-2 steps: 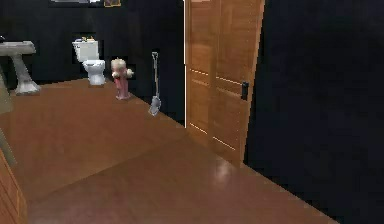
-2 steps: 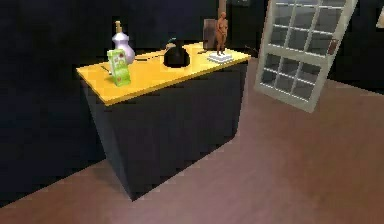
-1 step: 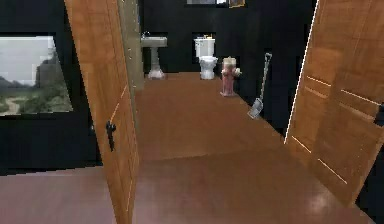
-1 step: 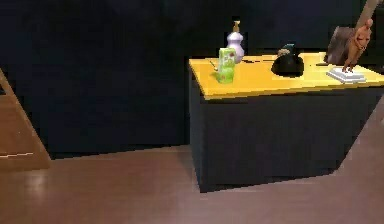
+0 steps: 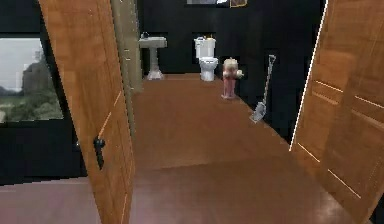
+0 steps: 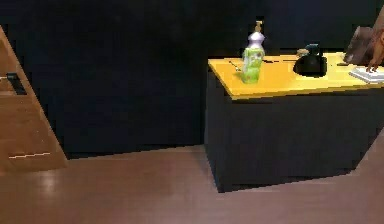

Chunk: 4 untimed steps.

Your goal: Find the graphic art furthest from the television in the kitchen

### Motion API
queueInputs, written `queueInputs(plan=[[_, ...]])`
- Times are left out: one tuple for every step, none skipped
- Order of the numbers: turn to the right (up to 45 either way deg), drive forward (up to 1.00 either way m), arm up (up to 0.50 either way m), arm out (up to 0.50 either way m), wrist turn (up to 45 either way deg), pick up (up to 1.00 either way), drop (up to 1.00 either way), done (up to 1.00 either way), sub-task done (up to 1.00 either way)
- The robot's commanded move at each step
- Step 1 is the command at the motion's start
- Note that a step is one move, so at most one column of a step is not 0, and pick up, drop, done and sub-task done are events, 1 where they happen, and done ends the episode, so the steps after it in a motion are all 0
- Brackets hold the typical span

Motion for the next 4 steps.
queueInputs(plan=[[-45.0, 0.0, 0.0, 0.0, 0.0, 0.0, 0.0, 0.0, 0.0], [-6.0, 0.0, 0.0, 0.0, 0.0, 0.0, 0.0, 0.0, 0.0], [0.0, 0.4, 0.0, 0.0, 0.0, 0.0, 0.0, 0.0, 0.0], [-45.0, 0.0, 0.0, 0.0, 0.0, 0.0, 0.0, 0.0, 0.0]])
